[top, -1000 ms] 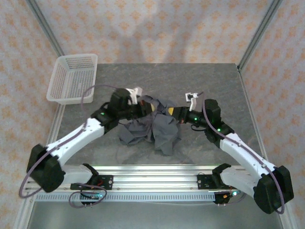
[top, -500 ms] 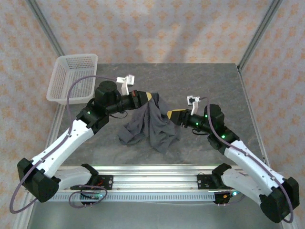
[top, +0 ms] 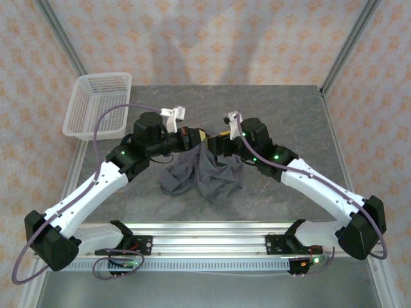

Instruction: Fold the inside-out t-shirt

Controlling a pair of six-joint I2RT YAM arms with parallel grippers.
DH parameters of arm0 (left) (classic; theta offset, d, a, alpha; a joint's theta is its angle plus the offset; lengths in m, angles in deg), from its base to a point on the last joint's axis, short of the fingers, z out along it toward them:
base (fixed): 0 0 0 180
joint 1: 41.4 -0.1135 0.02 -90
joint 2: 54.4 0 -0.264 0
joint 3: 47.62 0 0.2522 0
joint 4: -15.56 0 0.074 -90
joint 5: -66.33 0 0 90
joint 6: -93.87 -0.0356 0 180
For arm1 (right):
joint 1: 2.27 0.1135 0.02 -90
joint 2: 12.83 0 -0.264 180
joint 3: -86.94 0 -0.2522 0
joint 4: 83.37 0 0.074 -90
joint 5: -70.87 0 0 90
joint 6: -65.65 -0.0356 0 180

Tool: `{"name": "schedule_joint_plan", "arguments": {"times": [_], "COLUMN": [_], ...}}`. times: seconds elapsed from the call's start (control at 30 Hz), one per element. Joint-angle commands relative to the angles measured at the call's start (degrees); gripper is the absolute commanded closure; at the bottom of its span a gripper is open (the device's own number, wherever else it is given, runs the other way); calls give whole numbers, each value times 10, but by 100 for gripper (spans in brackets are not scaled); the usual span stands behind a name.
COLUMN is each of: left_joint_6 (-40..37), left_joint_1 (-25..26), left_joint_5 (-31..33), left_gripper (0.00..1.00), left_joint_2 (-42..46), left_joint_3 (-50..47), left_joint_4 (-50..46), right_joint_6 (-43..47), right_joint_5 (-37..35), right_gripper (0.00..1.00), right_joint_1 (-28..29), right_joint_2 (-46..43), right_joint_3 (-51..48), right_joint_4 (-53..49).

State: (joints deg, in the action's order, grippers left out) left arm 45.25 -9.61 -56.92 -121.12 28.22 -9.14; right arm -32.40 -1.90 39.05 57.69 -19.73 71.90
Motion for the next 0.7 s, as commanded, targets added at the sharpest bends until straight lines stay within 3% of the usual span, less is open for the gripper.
{"name": "schedule_joint_plan", "arguments": {"times": [0.0, 0.13, 0.2, 0.3, 0.5, 0.67], "left_joint_6": [-25, -36, -46, -53, -47, -52], "left_joint_1": [1, 1, 1, 1, 1, 1], "left_joint_5": [18, 25, 35, 43, 40, 43], "left_gripper": [100, 100, 100, 100, 100, 100], "left_joint_2": [3, 5, 7, 9, 9, 11], "left_joint_3": [23, 28, 33, 32, 24, 26], "left_joint_4": [-20, -32, -46, -58, -49, -57], "right_joint_6": [13, -14, -33, -76, -133, -137], "right_joint_5": [-79, -248, -277, -233, -124, -53], "right_gripper": [38, 41, 50, 60, 66, 84], "right_joint_1": [9, 9, 6, -10, -75, -104], "right_joint_2": [-21, -20, -21, -24, -2, 19], "right_joint_3": [-9, -1, 1, -3, -27, -43], "right_joint_4": [-24, -107, -143, -180, -237, -228]}}
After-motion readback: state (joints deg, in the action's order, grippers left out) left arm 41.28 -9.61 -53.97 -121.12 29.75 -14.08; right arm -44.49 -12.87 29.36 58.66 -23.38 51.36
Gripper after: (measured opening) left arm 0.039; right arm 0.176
